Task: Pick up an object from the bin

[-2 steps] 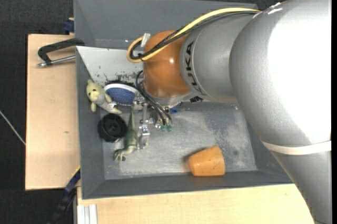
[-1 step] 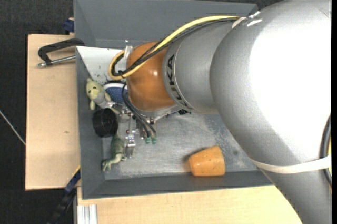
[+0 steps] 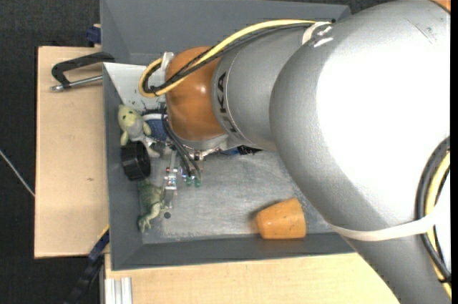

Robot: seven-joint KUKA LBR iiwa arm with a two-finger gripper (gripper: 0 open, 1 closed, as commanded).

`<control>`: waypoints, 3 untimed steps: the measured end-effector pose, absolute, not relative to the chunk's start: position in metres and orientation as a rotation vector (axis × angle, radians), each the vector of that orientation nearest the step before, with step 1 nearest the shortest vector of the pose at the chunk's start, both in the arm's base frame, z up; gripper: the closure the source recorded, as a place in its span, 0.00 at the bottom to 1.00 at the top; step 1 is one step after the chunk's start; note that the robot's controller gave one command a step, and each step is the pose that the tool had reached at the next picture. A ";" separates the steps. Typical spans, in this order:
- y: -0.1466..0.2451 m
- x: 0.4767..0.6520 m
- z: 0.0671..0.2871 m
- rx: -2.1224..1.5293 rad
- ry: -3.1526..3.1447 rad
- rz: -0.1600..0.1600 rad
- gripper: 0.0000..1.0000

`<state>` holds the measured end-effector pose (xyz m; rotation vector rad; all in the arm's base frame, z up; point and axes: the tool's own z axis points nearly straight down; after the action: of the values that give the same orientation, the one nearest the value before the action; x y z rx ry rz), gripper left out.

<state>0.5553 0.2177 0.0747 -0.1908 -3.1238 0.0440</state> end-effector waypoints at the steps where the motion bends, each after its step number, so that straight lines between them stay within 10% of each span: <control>1: 0.222 0.569 0.105 -0.320 -3.121 0.011 0.00; 2: 0.164 0.568 0.167 -0.432 -3.122 -0.004 0.00; 3: 0.152 0.604 0.091 -0.480 -3.118 -0.016 0.00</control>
Offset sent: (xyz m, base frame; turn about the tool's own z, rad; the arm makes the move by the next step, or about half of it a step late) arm 0.0137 0.0081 0.0307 0.0846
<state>0.6039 0.1516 0.0914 -0.4805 -3.1176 -0.0163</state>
